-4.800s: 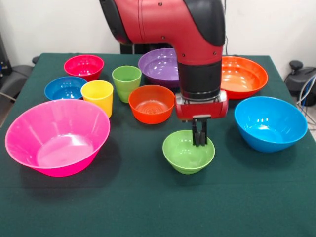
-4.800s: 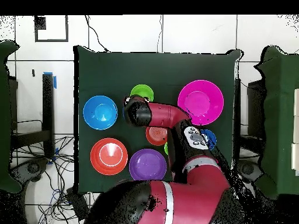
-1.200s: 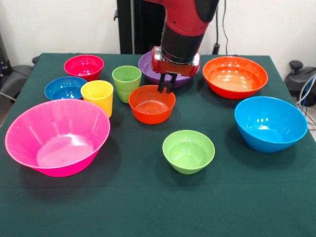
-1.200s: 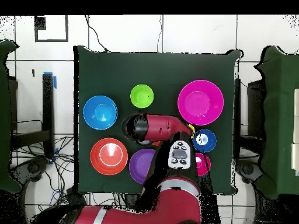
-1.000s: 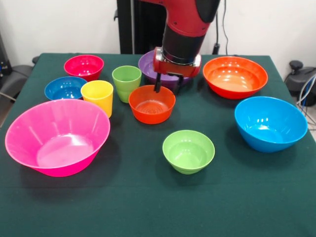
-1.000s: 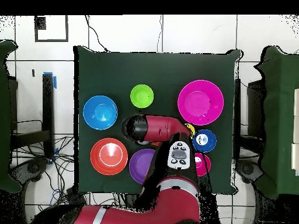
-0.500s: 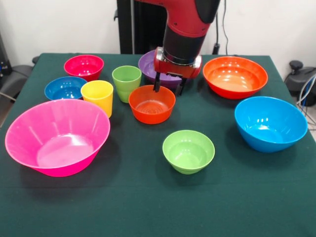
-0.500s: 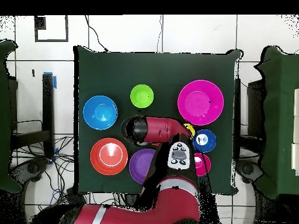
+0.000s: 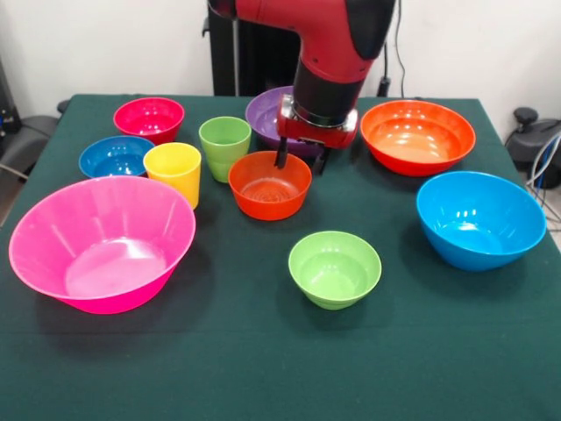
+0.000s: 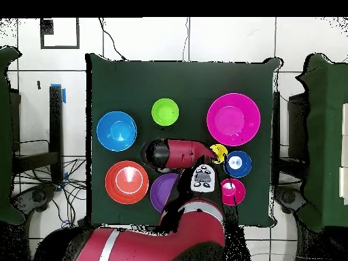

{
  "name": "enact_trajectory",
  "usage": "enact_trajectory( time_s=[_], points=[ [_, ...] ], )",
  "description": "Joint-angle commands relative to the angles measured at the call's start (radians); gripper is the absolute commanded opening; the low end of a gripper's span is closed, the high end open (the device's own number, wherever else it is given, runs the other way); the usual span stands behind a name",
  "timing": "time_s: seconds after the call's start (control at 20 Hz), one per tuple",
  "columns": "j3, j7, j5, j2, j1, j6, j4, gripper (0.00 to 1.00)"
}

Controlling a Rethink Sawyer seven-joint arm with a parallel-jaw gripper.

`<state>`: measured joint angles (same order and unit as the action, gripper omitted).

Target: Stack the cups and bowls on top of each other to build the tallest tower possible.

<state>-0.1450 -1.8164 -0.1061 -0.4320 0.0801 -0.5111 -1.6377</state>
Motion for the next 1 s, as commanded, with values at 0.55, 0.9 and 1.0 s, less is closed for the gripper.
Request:
enact_trajectory(
  time_s=[0.55, 0.9, 1.0],
  points=[
    [0.003, -0.229, 0.032, 0.149, -0.081, 0.151, 0.018, 1.0],
    [0.007, -0.231, 0.034, 0.169, -0.078, 0.182, 0.024, 1.0],
    [0.01, -0.231, 0.033, 0.168, -0.078, 0.195, 0.023, 1.0]
  ],
)
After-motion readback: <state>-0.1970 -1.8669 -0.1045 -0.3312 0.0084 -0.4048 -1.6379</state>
